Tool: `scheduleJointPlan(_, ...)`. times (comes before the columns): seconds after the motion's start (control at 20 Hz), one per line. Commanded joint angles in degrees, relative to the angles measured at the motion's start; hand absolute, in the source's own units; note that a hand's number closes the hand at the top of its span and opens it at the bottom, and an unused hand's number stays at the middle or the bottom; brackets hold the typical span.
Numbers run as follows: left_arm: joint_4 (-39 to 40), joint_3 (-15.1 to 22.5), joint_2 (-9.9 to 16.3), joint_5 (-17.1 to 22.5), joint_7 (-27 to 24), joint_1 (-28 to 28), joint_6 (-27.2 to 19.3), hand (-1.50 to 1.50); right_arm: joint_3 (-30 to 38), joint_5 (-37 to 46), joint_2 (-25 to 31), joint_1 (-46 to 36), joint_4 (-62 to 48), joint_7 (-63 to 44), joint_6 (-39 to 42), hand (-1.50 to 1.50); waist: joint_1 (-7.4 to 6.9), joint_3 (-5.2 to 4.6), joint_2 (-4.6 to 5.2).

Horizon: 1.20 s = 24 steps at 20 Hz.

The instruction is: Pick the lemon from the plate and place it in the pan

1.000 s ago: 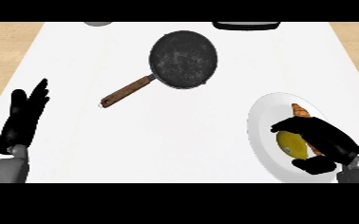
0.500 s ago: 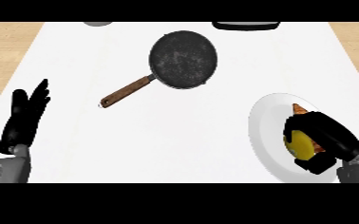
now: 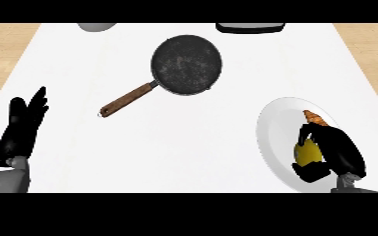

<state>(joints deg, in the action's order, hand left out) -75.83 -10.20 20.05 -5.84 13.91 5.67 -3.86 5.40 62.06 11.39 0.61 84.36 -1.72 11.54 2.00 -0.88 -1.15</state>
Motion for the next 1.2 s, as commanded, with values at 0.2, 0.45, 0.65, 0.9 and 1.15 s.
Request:
scheduleJointPlan(0.2,-0.8,0.6,-0.8,0.6,0.1,-0.5,0.9,0.0,-9.8,12.6,-11.2,-1.0,21.7,-25.5,-11.1,1.5,-0.8,0.67,0.32)
scheduleJointPlan(0.45,0.7,0.7,0.7,0.1,1.3,3.0,2.3,0.0,-24.4,19.3,-11.3,-6.6,26.4,-42.0,-9.2,1.5,-1.92,0.81,1.02)
scheduleJointPlan(0.65,-0.5,0.2,-0.2,0.3,0.5,1.1,2.1,0.0,-32.4,18.3,-11.4,-15.5,22.8,-53.4,-8.4,1.5,-2.6,0.84,1.1)
scheduleJointPlan(0.9,-0.9,0.5,-0.7,-0.5,1.8,2.8,1.6,0.0,-22.1,8.7,-11.4,-30.8,4.1,-52.6,-17.9,1.5,-3.02,0.9,1.35)
scheduleJointPlan(1.15,1.2,0.5,-1.4,-0.8,1.3,5.0,1.3,0.0,-19.1,1.9,-11.4,-43.0,-12.0,-53.2,-28.2,1.5,-3.94,0.88,1.81)
